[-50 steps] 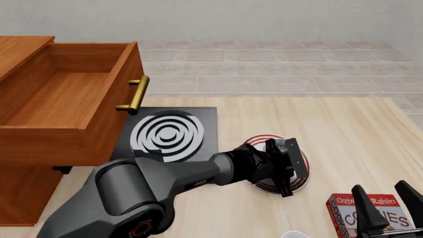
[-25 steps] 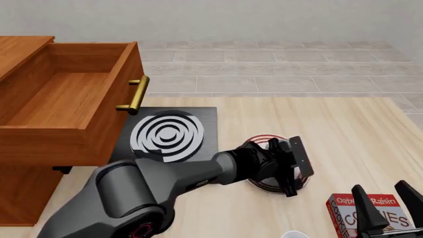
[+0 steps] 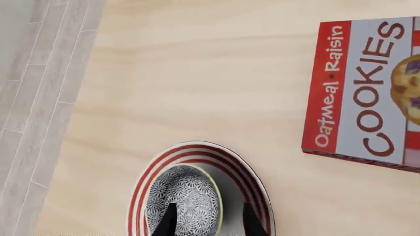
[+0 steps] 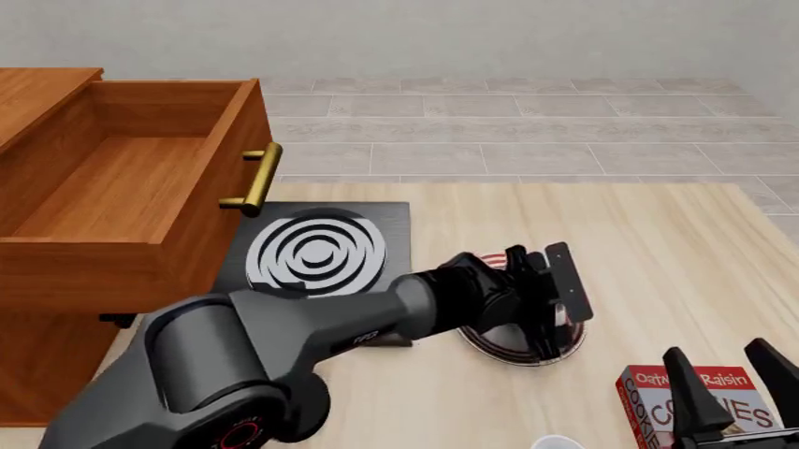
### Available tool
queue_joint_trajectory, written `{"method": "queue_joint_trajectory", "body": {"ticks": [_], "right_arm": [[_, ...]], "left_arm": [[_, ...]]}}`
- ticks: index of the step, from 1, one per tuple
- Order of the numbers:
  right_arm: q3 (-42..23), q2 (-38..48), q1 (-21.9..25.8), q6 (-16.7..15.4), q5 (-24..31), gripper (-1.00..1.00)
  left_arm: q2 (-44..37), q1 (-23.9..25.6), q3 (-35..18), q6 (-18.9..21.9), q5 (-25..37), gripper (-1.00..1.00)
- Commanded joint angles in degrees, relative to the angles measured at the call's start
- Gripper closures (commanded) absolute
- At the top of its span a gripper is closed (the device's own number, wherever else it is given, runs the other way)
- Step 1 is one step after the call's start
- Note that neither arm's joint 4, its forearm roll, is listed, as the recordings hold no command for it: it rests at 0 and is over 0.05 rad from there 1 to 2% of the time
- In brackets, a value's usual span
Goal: Pick the akita bowl in the top layer of the wooden cabinet and place it on the plate.
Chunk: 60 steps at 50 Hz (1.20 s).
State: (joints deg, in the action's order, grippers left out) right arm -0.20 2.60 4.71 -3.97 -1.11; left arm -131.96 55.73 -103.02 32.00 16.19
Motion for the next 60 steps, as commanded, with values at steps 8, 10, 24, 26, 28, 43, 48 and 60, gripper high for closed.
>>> {"method": "queue_joint_trajectory", "body": {"ticks": [8, 10, 24, 26, 28, 43, 48, 60], "right_arm": [[-0.1, -1.8, 0.1, -0.4, 1.7, -1.00], [-0.1, -1.8, 0.1, -0.5, 1.8, -1.00], [-0.1, -2.5, 0.2, -1.1, 2.4, -1.00], [-0.1, -2.5, 0.2, -1.1, 2.4, -1.00], [-0.1, -2.5, 0.2, -1.2, 2.4, -1.00], [0.0, -2.0, 0.4, -1.6, 1.9, -1.00], [0.0, -2.0, 0.4, -1.7, 1.9, -1.00], [0.0, -1.7, 0.3, -2.0, 1.6, -1.00]], "left_arm": [[3.7, -0.1, 2.4, 1.0, -0.4, -1.00], [4.2, -0.1, 2.8, 1.1, -0.5, -1.00], [8.3, -0.4, 4.2, 1.8, 0.2, -1.00], [8.6, -0.5, 4.4, 2.0, 0.1, -1.00], [8.9, -0.6, 4.4, 2.0, 0.2, -1.00], [10.8, -0.8, 3.8, 2.3, 0.9, -1.00], [11.3, -0.7, 3.2, 1.9, 1.6, -1.00], [14.1, -1.0, 4.2, 2.4, 2.0, -1.00]]}}
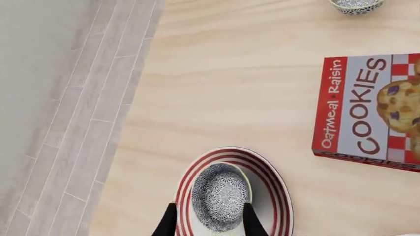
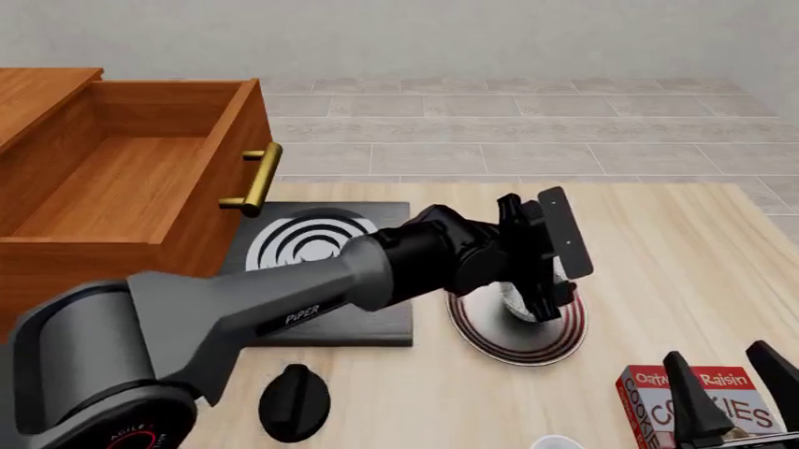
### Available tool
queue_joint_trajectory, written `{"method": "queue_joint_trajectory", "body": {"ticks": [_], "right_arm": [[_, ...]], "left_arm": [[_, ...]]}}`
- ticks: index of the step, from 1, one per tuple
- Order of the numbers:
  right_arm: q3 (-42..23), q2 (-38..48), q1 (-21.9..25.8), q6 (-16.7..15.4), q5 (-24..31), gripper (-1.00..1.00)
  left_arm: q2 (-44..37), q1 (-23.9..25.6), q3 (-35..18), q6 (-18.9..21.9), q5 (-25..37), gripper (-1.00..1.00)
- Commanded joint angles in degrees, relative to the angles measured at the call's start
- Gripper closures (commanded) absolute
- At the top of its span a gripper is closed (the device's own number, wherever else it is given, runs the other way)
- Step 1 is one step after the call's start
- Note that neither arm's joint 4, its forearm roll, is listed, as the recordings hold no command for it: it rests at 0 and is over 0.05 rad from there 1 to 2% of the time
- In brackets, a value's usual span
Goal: Pick the akita bowl in the top layer of the wooden cabinet and place it on the plate.
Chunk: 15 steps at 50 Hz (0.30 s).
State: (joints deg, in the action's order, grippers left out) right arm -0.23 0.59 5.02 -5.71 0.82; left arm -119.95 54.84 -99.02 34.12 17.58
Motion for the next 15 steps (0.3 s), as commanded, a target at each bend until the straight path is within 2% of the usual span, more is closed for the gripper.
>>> {"method": "queue_joint_trajectory", "body": {"ticks": [1, 8, 15], "right_arm": [[0.0, 0.4, -0.1, -0.3, -0.4, -1.00], [0.0, 0.5, -0.1, -0.7, -0.5, -1.00], [0.0, 0.1, -0.2, -1.0, -0.1, -1.00]], "left_arm": [[2.1, -0.1, 0.2, 0.3, 0.6, -1.00], [4.6, -1.0, 1.8, 1.0, 0.2, -1.00], [5.8, -1.2, 1.0, 0.7, 1.3, -1.00]]}}
